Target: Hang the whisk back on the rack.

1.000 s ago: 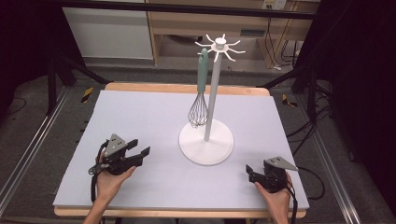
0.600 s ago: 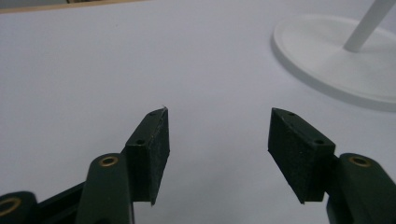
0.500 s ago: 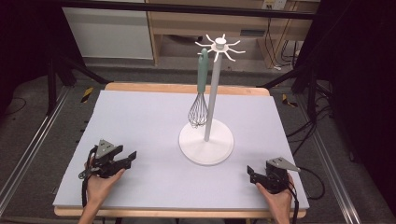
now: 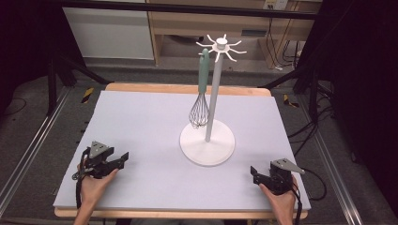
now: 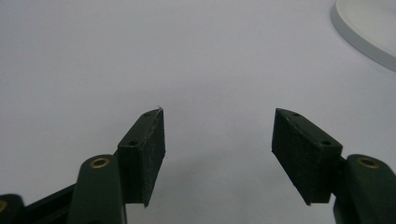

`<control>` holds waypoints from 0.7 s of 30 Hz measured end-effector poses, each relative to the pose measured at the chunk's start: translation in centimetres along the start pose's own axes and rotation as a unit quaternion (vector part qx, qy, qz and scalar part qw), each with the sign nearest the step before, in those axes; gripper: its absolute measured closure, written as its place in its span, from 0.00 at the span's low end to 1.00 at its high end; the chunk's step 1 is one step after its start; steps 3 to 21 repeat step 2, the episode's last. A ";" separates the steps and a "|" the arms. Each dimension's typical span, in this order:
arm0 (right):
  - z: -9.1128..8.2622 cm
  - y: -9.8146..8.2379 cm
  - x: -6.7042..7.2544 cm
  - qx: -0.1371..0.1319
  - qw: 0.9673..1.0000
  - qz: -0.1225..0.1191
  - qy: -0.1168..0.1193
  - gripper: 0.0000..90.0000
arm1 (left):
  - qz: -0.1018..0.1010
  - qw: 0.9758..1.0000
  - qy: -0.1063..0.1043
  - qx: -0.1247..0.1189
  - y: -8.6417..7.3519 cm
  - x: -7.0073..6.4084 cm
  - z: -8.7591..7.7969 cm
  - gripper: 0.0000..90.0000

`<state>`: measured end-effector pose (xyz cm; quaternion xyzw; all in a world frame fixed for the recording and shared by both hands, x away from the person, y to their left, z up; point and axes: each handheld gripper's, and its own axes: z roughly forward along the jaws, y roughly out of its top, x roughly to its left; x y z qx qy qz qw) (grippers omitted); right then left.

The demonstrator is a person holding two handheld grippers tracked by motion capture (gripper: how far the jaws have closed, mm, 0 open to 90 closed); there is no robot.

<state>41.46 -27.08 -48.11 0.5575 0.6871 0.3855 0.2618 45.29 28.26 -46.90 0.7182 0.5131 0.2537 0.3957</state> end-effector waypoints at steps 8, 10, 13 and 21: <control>0.0 0.0 0.0 -0.001 1.000 -0.002 -0.001 0.19 | 0.001 1.000 0.002 0.002 -0.1 0.1 0.1 0.38; 0.0 0.0 0.0 -0.001 1.000 -0.002 -0.001 0.19 | 0.001 1.000 0.002 0.002 -0.1 0.1 0.1 0.38; 0.0 0.0 0.0 -0.001 1.000 -0.002 -0.001 0.19 | 0.001 1.000 0.002 0.002 -0.1 0.1 0.1 0.38; 0.0 0.0 0.0 -0.001 1.000 -0.002 -0.001 0.19 | 0.001 1.000 0.002 0.002 -0.1 0.1 0.1 0.38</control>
